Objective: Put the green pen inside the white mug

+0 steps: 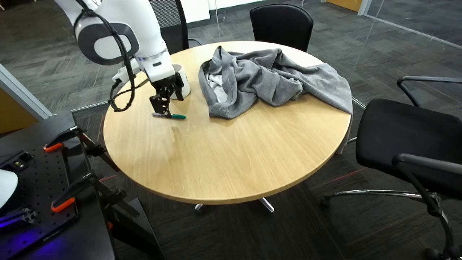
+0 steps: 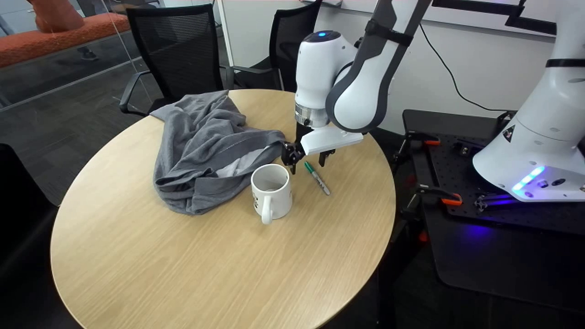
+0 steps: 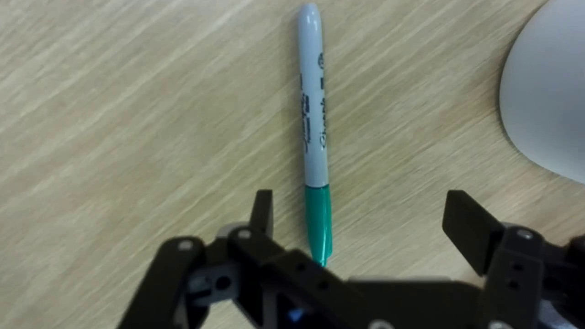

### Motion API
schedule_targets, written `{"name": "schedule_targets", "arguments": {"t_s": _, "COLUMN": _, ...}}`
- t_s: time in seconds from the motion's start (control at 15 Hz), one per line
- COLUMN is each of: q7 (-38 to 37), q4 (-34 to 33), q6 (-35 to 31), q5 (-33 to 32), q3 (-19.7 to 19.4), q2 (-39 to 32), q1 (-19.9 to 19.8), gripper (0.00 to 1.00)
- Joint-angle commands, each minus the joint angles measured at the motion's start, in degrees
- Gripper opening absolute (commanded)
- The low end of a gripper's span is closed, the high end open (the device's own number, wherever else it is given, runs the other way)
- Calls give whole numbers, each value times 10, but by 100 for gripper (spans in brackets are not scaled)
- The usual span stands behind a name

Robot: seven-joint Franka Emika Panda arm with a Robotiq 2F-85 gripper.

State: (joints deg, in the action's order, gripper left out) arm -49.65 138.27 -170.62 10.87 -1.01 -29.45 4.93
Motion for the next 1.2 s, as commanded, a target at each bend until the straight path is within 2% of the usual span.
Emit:
{"name": "schedule_targets", "arguments": {"t_s": 0.0, "q7": 16, "q4": -17, "q6": -4, "q5": 23, "q3": -6, "q2": -16, "q1": 10, "gripper": 76}}
{"name": "schedule_targets", "arguments": {"t_s": 0.07, "q7": 16, "q4": -18, "q6": -4, "q5": 24, "q3": -6, "q2": -18, "q1": 11, "gripper": 64}}
{"name": "schedule_targets", "arguments": {"t_s": 0.13, "q7": 17, "q4": -20, "q6": -4, "q5": 26, "q3": -5, "q2": -20, "q1": 10, "gripper": 61}}
{"name": "schedule_targets", "arguments": {"t_s": 0.27, "q7": 17, "q4": -20, "q6": -5, "q5": 30, "q3": -4, "q2": -23, "q1": 9, "gripper": 59}}
{"name": "schedule_targets", "arguments": {"t_s": 0.4, "q7": 18, "q4": -19, "q6": -7, "q5": 34, "q3": -3, "q2": -27, "q1": 7, "gripper": 65}}
{"name": "schedule_targets", "arguments": {"t_s": 0.53, "q7": 18, "q4": -19, "q6": -7, "q5": 38, "q3": -3, "q2": -29, "q1": 7, "gripper": 62}}
{"name": "schedule_targets", "arguments": {"t_s": 0.6, "q7": 17, "q4": -18, "q6": -7, "q5": 39, "q3": -4, "q2": -30, "q1": 8, "gripper": 43}}
{"name": "schedule_targets", "arguments": {"t_s": 0.8, "q7": 14, "q4": -15, "q6": -9, "q5": 38, "q3": -8, "q2": -29, "q1": 14, "gripper": 30}}
{"name": "schedule_targets", "arguments": {"t_s": 1.07, "q7": 3, "q4": -1, "q6": -7, "q5": 32, "q3": -29, "q2": -4, "q1": 38, "gripper": 0}}
{"name": "schedule_targets", "arguments": {"t_s": 1.13, "q7": 3, "q4": 4, "q6": -2, "q5": 31, "q3": -33, "q2": 7, "q1": 41, "gripper": 0}}
